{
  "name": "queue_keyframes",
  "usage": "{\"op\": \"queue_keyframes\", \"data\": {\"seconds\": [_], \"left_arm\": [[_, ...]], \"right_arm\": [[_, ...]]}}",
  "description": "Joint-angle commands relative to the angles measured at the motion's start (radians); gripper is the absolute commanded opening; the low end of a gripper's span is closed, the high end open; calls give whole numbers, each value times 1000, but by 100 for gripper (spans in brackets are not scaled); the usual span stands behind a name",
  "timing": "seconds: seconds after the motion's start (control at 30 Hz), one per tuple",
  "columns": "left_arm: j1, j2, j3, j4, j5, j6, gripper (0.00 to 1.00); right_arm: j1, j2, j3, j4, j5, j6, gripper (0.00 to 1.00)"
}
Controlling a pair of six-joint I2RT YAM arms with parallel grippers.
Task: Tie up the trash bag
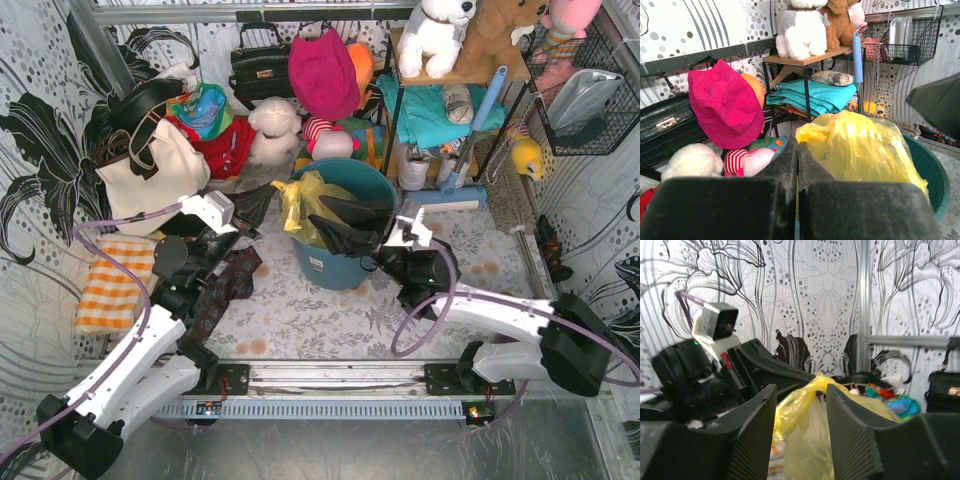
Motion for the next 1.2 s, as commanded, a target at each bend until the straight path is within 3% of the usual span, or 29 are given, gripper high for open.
{"op": "queue_keyframes", "data": {"seconds": [0.0,0.1,0.17,0.2,0.3,0.37,0.83,1.17], "left_arm": [[2,7,39,79,13,-16,0],[0,11,39,91,29,-25,0],[1,18,42,95,38,-33,0],[1,23,43,96,41,-36,0],[0,30,48,102,49,-42,0],[2,34,51,103,53,-46,0],[0,48,57,118,82,-75,0],[0,53,68,103,92,-76,0]], "right_arm": [[4,-140,47,-327,114,256,46],[4,-205,180,-790,163,407,50],[3,-203,269,-973,169,469,53],[3,-198,295,-1021,160,512,54],[4,-178,333,-1058,102,608,74],[4,-157,373,-1095,77,660,78],[3,-60,439,-1112,3,746,58],[4,-79,424,-1137,58,746,41]]}}
